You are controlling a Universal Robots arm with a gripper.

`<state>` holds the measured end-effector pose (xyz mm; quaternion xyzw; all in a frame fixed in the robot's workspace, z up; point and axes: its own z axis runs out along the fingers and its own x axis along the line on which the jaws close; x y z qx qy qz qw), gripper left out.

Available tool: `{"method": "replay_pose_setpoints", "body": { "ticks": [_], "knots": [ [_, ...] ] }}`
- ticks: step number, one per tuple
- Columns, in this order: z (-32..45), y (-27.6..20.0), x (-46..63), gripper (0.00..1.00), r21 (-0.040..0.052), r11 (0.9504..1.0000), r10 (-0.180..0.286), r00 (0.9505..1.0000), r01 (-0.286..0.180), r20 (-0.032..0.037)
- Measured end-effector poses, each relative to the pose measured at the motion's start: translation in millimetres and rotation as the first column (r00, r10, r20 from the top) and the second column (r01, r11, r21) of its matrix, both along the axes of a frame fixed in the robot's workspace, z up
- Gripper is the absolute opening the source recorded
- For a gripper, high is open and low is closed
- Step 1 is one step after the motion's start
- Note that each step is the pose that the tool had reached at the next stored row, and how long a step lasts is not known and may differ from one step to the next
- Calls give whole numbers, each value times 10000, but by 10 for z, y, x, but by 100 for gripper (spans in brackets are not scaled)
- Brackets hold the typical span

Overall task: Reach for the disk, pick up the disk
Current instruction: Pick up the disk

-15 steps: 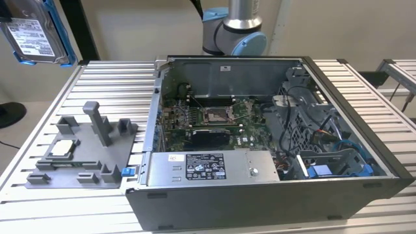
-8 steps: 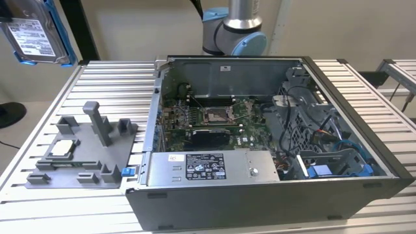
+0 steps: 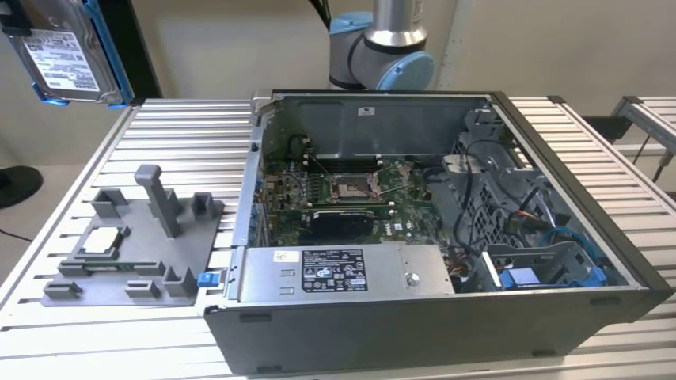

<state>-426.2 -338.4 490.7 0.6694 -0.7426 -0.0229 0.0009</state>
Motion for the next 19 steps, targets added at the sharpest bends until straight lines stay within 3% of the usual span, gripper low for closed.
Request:
{"method": "replay_pose_setpoints", "body": {
  "ticks": [19],
  "knots": [
    [0, 0, 410, 0, 0, 10000, 0, 10000, 0, -2]
  ]
}}
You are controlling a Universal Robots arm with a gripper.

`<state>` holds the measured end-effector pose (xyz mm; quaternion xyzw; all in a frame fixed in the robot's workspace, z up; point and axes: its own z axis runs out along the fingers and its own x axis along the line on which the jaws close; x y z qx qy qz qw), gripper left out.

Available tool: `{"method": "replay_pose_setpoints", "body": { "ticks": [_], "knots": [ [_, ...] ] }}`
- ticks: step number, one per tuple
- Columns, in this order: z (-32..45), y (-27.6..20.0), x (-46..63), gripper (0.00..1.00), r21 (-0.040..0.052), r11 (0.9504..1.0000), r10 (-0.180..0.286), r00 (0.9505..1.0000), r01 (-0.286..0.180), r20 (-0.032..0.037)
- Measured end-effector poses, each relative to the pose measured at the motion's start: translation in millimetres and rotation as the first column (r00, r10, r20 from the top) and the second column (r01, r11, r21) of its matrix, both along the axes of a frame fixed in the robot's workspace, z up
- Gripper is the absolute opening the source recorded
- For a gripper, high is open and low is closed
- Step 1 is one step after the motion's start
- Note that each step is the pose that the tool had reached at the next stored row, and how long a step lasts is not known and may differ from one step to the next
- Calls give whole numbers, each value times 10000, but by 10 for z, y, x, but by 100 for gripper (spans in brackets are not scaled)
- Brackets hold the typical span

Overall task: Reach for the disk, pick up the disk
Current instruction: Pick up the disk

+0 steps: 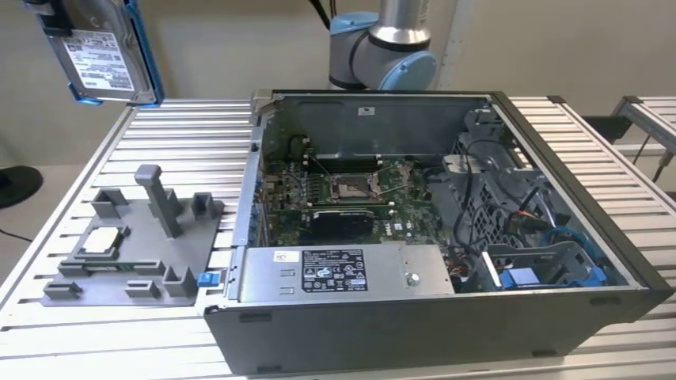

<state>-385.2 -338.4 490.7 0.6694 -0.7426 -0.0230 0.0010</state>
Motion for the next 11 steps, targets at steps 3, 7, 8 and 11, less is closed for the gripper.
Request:
{"method": "replay_pose_setpoints", "body": {
  "ticks": [3, 7, 8, 11],
  "knots": [
    [0, 0, 63, 0, 0, 10000, 0, 10000, 0, -1],
    [0, 0, 143, 0, 0, 10000, 0, 10000, 0, 1],
    [0, 0, 162, 0, 0, 10000, -1, 10000, 1, 0],
    [0, 0, 219, 0, 0, 10000, 0, 10000, 0, 0]
  ]
}}
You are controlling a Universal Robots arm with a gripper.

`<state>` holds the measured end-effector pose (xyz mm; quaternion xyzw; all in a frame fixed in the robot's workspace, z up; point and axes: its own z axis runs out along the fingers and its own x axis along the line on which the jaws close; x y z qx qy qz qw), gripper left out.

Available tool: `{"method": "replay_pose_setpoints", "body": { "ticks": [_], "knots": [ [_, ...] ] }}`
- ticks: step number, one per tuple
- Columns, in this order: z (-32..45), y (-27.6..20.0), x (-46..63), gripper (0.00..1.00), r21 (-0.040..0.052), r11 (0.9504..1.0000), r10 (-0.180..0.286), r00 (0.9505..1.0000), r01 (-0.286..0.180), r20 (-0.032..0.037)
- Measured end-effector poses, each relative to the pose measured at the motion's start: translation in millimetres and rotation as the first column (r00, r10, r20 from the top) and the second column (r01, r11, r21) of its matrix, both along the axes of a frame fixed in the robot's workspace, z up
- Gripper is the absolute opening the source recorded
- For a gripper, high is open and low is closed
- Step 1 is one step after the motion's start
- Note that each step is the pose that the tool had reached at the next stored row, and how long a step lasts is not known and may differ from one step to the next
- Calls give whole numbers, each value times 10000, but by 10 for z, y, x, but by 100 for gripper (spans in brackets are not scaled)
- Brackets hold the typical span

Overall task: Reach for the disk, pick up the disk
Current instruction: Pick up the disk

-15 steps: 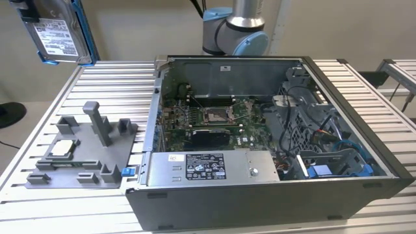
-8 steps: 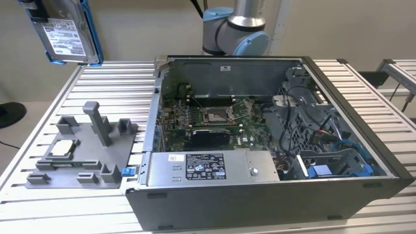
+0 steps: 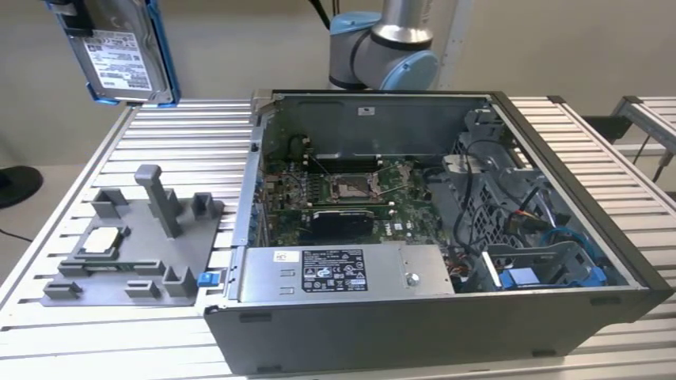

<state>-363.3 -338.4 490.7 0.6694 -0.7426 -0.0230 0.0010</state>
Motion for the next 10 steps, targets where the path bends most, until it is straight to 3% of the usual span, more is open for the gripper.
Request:
{"method": "replay_pose_setpoints", "body": {
  "ticks": [10],
  "knots": [
    [0, 0, 174, 0, 0, 10000, 0, 10000, 0, 0]
  ]
}}
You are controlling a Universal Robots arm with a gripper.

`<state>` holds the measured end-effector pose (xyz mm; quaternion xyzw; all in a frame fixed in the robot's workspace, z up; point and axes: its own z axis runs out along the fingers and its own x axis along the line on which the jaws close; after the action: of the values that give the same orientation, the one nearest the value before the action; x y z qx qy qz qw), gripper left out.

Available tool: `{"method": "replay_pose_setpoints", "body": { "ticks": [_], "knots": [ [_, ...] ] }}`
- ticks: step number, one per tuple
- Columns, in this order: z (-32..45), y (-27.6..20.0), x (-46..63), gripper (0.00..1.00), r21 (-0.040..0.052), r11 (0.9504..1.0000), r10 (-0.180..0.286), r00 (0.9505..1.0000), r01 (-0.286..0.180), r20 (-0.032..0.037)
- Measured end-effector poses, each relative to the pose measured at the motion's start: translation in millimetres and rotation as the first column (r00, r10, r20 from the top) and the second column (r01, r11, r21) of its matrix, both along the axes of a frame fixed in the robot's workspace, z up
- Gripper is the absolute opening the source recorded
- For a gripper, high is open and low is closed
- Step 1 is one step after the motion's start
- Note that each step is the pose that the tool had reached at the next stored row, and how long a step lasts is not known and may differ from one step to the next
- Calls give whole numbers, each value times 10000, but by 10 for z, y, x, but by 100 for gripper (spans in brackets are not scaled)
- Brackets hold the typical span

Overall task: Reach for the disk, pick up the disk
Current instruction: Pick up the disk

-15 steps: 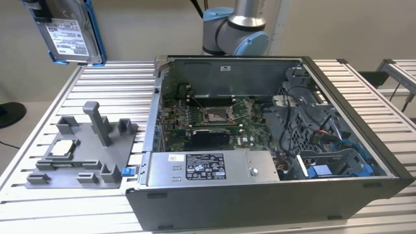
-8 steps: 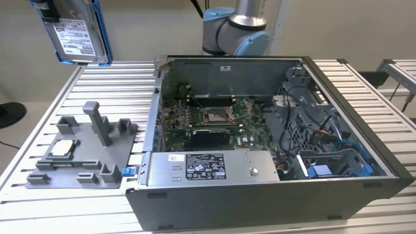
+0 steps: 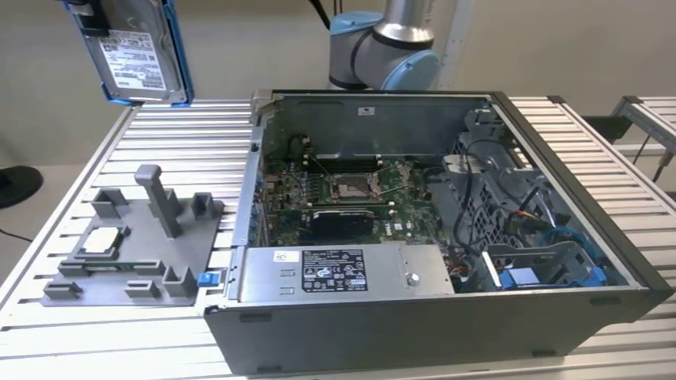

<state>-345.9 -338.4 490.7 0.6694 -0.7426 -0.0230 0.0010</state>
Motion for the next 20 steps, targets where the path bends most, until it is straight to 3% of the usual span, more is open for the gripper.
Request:
{"method": "replay_pose_setpoints", "body": {
  "ticks": [20],
  "knots": [
    [0, 0, 309, 0, 0, 10000, 0, 10000, 0, 0]
  ]
}}
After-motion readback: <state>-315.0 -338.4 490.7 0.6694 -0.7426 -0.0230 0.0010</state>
